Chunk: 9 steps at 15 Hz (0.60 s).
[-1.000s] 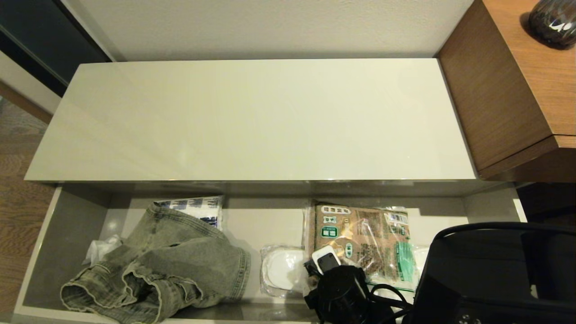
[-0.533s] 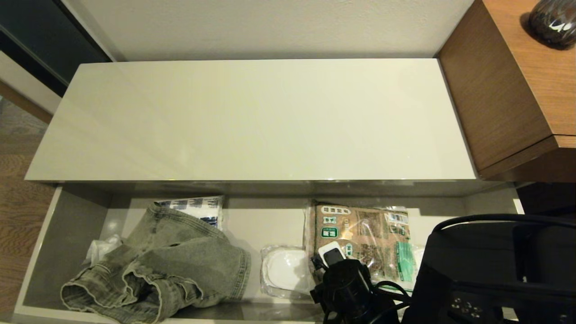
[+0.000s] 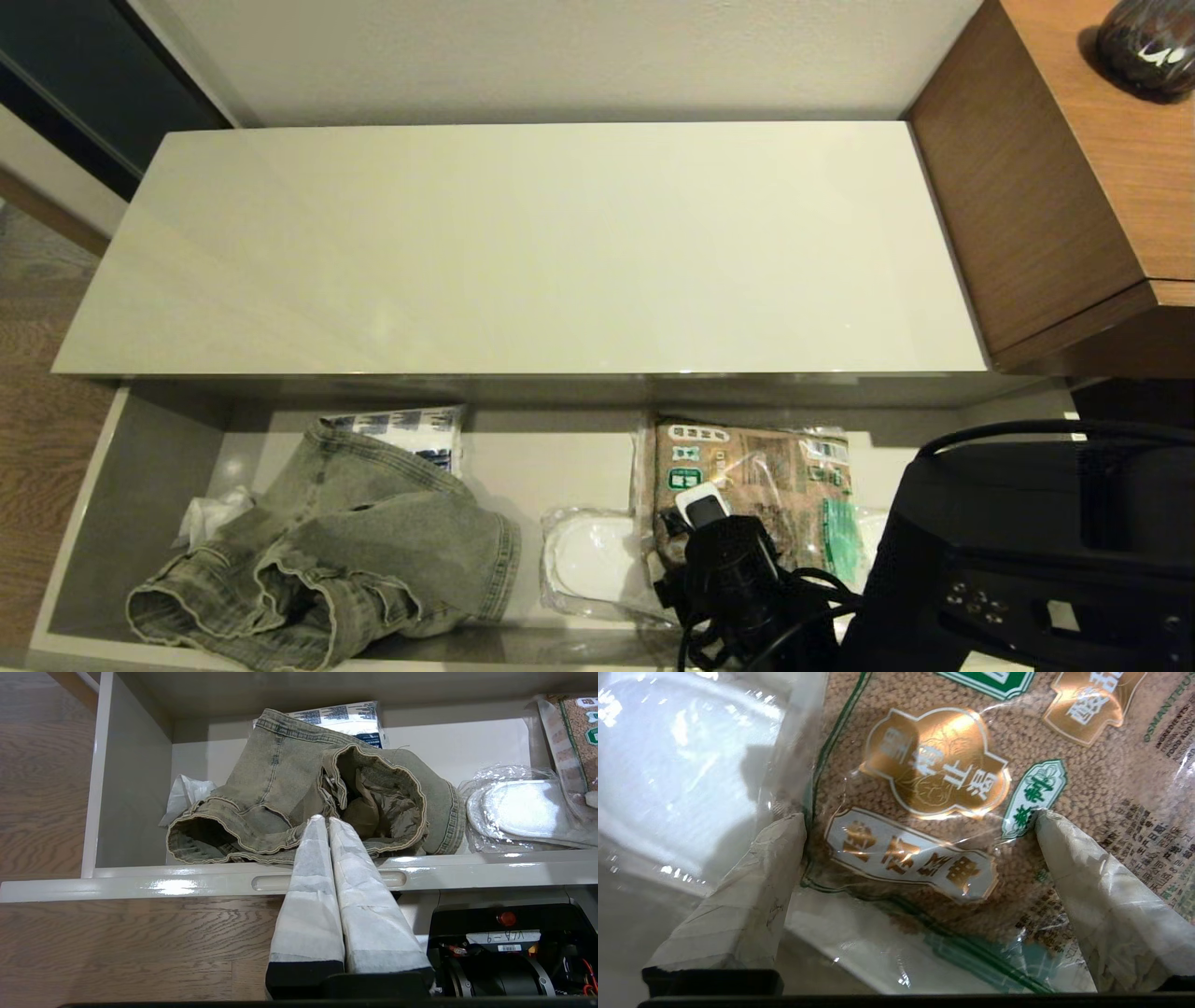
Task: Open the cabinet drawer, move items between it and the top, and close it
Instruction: Take out the solid drinks from the drawer
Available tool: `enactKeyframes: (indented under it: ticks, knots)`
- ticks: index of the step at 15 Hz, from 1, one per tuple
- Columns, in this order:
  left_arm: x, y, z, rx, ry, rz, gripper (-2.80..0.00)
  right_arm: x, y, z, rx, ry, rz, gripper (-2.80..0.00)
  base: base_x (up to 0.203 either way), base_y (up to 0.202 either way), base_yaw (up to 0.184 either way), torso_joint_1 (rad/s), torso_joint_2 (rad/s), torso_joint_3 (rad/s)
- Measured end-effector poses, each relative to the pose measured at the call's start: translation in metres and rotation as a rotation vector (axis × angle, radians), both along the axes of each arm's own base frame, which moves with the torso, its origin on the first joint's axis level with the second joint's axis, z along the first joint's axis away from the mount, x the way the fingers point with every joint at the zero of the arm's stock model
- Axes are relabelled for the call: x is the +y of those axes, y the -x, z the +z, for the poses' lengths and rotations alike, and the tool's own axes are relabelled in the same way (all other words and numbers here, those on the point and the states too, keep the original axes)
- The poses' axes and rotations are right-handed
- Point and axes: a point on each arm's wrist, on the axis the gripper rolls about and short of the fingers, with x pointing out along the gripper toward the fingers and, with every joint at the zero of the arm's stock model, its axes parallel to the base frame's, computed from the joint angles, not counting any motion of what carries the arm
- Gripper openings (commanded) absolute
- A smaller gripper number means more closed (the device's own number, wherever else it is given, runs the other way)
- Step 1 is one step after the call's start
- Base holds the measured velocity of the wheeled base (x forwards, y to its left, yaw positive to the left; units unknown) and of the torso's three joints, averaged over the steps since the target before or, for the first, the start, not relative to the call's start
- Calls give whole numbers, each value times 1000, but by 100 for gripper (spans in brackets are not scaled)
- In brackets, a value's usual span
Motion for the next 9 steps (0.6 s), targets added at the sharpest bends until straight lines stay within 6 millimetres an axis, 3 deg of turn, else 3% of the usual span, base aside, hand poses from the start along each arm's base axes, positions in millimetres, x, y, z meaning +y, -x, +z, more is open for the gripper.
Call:
enactKeyframes:
  ticks: [9]
  knots:
    - [0,0,0,0,0,2,-280,-10,-11,-1,14,-20,-18,0,0,0,0,0,0,0]
